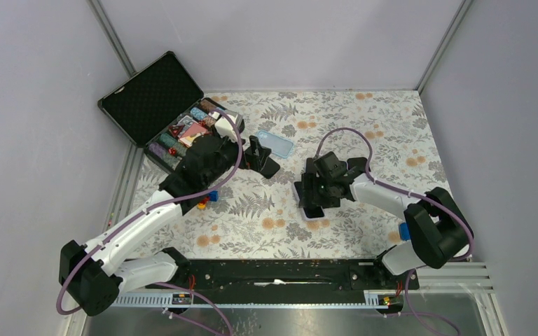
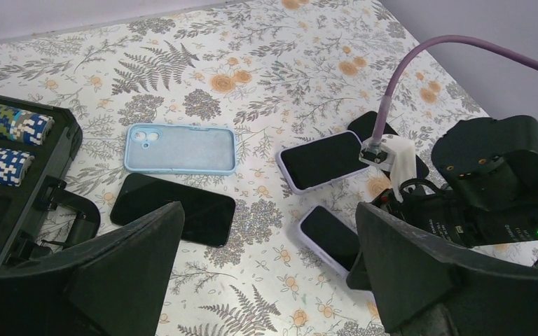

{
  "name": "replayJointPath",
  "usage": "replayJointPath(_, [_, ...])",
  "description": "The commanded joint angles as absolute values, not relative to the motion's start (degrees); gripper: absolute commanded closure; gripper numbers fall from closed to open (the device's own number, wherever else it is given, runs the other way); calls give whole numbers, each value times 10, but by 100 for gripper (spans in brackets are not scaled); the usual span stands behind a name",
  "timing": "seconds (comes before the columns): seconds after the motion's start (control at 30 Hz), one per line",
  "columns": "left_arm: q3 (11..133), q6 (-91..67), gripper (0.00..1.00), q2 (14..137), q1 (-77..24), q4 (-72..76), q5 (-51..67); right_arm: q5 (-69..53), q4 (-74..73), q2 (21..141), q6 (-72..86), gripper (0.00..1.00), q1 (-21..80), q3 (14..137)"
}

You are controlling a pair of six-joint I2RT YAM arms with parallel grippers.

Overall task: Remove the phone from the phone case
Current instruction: Pick up the phone at the center of the board.

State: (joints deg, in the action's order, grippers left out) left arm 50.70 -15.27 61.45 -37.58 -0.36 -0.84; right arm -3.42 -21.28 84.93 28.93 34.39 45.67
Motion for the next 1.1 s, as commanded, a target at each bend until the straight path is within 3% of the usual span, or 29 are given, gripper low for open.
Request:
replayJointPath(0.0, [536,-160,1,615,-378,11,-33,-176,-76,843,356,43,344,449])
replayJointPath(0.33, [532,-261,1,633,-349,-85,-162,-309,174,945,549,48,343,433])
replayJointPath(0.47, [489,-346,1,633,-321,-88,-122,-333,263,965,601,50,344,425])
replayJointPath(0.67, [461,-399,5,691,-302,-19,46,-355,356,981,650,53,343,408])
replayJointPath(1.07, [445,-512,19,774,-302,22,78,-371,389,986,656,54,343,412])
